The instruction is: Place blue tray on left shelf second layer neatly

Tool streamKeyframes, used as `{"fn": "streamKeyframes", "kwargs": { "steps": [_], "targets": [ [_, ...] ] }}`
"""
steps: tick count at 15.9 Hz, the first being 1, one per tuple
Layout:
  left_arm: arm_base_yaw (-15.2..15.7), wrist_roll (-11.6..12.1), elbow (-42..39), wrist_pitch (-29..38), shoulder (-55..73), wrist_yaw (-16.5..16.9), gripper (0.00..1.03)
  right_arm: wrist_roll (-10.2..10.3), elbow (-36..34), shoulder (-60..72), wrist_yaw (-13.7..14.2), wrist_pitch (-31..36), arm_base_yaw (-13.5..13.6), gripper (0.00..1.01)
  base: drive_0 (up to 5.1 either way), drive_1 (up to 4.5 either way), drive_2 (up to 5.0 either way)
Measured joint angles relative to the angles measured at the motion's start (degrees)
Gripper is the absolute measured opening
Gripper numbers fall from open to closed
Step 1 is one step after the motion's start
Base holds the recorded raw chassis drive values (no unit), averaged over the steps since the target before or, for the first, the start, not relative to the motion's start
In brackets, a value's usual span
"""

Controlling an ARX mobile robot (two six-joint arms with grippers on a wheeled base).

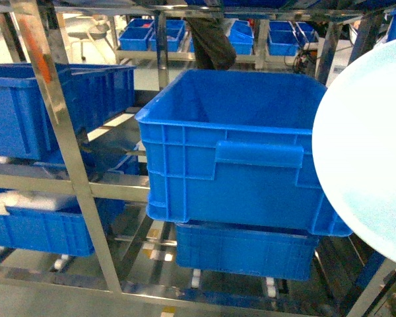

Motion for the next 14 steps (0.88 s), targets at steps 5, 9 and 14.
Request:
{"fn": "streamKeyframes", "kwargs": {
  "steps": [5,9,14],
  "targets": [
    [-0.1,0.0,0.0,0.0,0.0,0.0,0.98,0.0,0.0,0.0,0.0,-0.1,0.3,0.02,-1.4,-0.15,-0.7],
    [0.0,0.0,0.0,0.0,0.0,0.0,0.98,0.0,0.0,0.0,0.0,0.1,0.3,0.02,0.0,0.0,0.0],
    [0.0,0.0,0.0,0.0,0.0,0.0,0.98,0.0,0.0,0.0,0.0,0.1,0.3,0.02,0.0,0.0,0.0]
  ]
}}
